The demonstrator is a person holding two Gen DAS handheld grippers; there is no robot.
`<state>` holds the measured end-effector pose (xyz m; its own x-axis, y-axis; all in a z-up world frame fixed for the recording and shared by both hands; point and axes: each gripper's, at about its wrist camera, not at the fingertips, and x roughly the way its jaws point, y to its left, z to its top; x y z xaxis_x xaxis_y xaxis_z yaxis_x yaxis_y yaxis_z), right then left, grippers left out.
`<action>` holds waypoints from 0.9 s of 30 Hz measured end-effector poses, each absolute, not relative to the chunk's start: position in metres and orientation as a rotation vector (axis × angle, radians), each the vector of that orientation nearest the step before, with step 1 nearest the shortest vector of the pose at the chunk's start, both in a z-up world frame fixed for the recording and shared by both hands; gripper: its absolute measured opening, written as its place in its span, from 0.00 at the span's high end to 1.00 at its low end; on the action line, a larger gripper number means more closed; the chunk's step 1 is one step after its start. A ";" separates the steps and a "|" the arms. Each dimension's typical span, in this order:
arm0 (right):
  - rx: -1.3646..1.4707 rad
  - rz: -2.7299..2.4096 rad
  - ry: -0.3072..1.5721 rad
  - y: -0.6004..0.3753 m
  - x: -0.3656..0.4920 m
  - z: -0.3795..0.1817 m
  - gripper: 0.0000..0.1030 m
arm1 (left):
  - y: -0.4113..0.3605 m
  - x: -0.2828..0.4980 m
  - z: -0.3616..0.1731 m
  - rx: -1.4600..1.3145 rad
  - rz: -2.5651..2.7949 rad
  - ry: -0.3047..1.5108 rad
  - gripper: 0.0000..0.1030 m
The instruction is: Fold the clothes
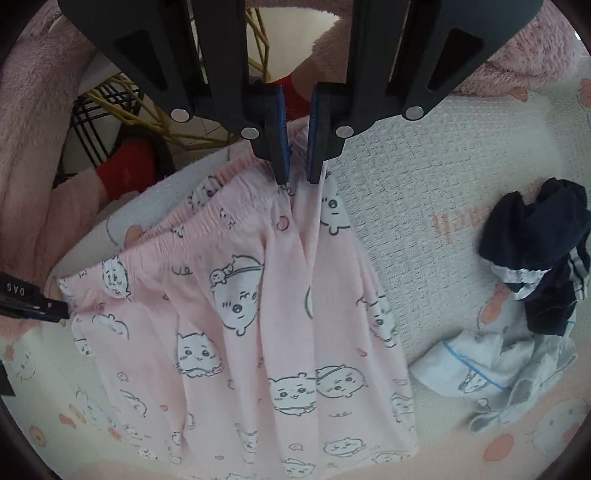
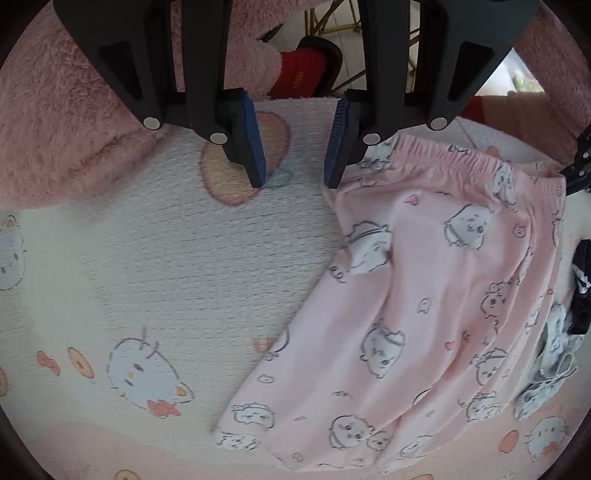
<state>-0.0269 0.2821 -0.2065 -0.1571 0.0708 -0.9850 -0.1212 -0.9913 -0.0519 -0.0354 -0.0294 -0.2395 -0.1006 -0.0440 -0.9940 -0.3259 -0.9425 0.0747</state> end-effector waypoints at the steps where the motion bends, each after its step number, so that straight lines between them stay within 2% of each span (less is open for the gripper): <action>1: -1.947 2.308 0.085 0.283 -0.027 -0.204 0.69 | -0.036 -0.037 -0.235 -1.970 2.195 0.385 0.87; 4: -1.937 2.435 0.274 0.288 -0.025 -0.189 0.68 | -0.050 -0.041 -0.218 -1.909 2.267 0.208 0.87; 8: -2.117 2.576 0.448 0.272 -0.022 -0.185 0.67 | -0.046 -0.050 -0.207 -1.782 2.256 0.048 0.87; 9: -2.173 2.584 0.409 0.266 -0.021 -0.191 0.67 | -0.042 -0.052 -0.214 -1.793 2.225 0.034 0.87; 11: -2.210 2.557 0.181 0.249 -0.017 -0.202 0.64 | -0.033 -0.056 -0.230 -1.826 2.155 0.014 0.87; 12: -2.219 2.536 0.062 0.240 -0.015 -0.208 0.64 | -0.028 -0.055 -0.239 -1.859 2.133 0.065 0.87; 13: -2.210 2.527 0.030 0.240 -0.014 -0.209 0.64 | -0.023 -0.053 -0.247 -1.894 2.113 0.127 0.88; 18: -2.070 2.454 0.001 0.263 -0.017 -0.207 0.66 | -0.009 -0.044 -0.245 -1.906 2.111 0.304 0.88; 20: -2.025 2.400 0.118 0.284 -0.020 -0.207 0.66 | -0.005 -0.041 -0.243 -1.913 2.098 0.346 0.88; 23: -1.960 2.460 0.190 0.292 -0.014 -0.189 0.65 | -0.012 -0.039 -0.228 -1.863 2.123 0.252 0.87; 27: -1.937 2.676 0.097 0.266 0.003 -0.162 0.65 | -0.021 -0.049 -0.214 -1.779 2.188 0.113 0.87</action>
<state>0.0032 0.2656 -0.1618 -0.3041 -0.1660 -0.9381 0.0979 -0.9849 0.1426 -0.0490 -0.0207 -0.2143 -0.1748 0.1938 -0.9654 -0.2924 -0.9464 -0.1370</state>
